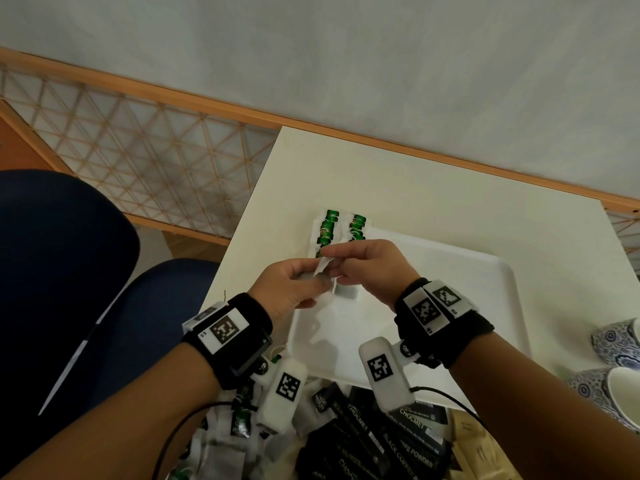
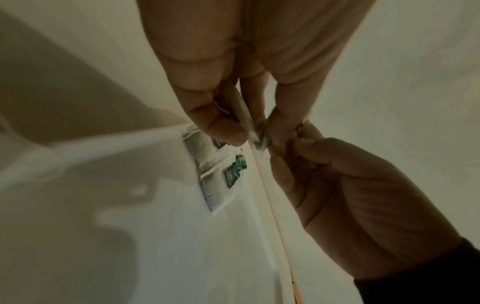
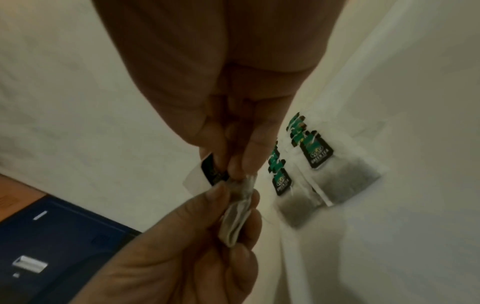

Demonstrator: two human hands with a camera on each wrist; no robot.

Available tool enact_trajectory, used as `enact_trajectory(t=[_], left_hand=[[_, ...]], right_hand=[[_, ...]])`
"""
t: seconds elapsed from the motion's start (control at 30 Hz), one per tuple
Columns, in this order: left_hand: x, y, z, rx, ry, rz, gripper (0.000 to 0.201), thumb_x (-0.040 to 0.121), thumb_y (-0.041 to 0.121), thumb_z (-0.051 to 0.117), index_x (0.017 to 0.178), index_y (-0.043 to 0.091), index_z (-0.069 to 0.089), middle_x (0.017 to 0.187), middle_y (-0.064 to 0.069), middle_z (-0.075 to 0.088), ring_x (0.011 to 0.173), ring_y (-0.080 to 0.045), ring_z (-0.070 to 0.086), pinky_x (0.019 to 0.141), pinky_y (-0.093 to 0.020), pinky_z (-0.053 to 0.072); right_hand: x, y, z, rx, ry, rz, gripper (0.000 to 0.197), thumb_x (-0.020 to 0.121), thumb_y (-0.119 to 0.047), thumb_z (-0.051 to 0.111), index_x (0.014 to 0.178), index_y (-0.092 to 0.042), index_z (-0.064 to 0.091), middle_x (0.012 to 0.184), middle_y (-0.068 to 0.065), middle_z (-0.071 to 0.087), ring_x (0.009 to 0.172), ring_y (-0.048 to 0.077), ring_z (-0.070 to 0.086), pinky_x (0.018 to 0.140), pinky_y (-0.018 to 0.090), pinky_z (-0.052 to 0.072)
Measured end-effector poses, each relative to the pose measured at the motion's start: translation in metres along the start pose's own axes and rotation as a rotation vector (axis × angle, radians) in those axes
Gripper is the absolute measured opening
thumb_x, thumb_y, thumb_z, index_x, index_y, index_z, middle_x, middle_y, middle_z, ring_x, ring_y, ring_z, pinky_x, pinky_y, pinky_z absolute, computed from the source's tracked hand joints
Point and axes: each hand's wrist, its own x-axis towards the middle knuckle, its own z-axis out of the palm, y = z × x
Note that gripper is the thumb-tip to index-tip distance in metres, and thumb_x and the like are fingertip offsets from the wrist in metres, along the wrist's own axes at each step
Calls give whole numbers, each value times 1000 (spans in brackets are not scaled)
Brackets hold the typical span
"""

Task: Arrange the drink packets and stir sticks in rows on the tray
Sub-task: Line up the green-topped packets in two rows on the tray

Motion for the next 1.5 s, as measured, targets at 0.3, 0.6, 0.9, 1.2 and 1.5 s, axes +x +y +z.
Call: enact_trajectory(t=[0.3, 0.6, 0.9, 1.2, 1.5], left_hand=[[3, -3, -11, 35, 32, -14, 24, 87, 1, 60, 104, 16, 69, 87, -4, 68, 72, -12, 58, 65, -21, 52], [13, 3, -45, -87, 228, 121, 48, 87, -20, 44, 109, 19, 61, 103, -3, 61, 92, -14, 60, 70, -17, 57], [13, 1, -40, -162, 192, 145, 39, 87, -16, 50, 105, 17, 61, 101, -12, 63, 83, -19, 63, 67, -21, 58], [10, 0, -22, -93, 138, 110, 32, 84, -10, 60, 102, 17, 63, 90, -12, 59, 70, -15, 63, 64, -23, 57], [2, 11, -5, -151, 101, 99, 26, 91, -5, 53, 104, 16, 62, 72, -5, 67, 54, -12, 64, 53, -22, 53]], right_hand=[[4, -2, -7, -533, 74, -220, 4, 83, -26, 70, 85, -29, 73, 89, -7, 61, 82, 10, 58, 78, 22, 46], [13, 11, 5, -667, -113, -99, 15, 87, -22, 62, 96, -29, 73, 84, -1, 72, 77, 16, 63, 65, 17, 47], [40, 12, 4, -709, -5, -83, 21, 90, -20, 59, 107, -24, 70, 73, -21, 56, 68, -4, 49, 68, 14, 39], [16, 4, 8, -491, -4, -216, 31, 80, -39, 73, 109, -31, 67, 95, -17, 64, 82, -6, 58, 67, 4, 42], [7, 6, 5, -158, 59, -91, 15, 91, -19, 59, 99, -28, 69, 79, -8, 69, 67, 5, 63, 61, 24, 52]])
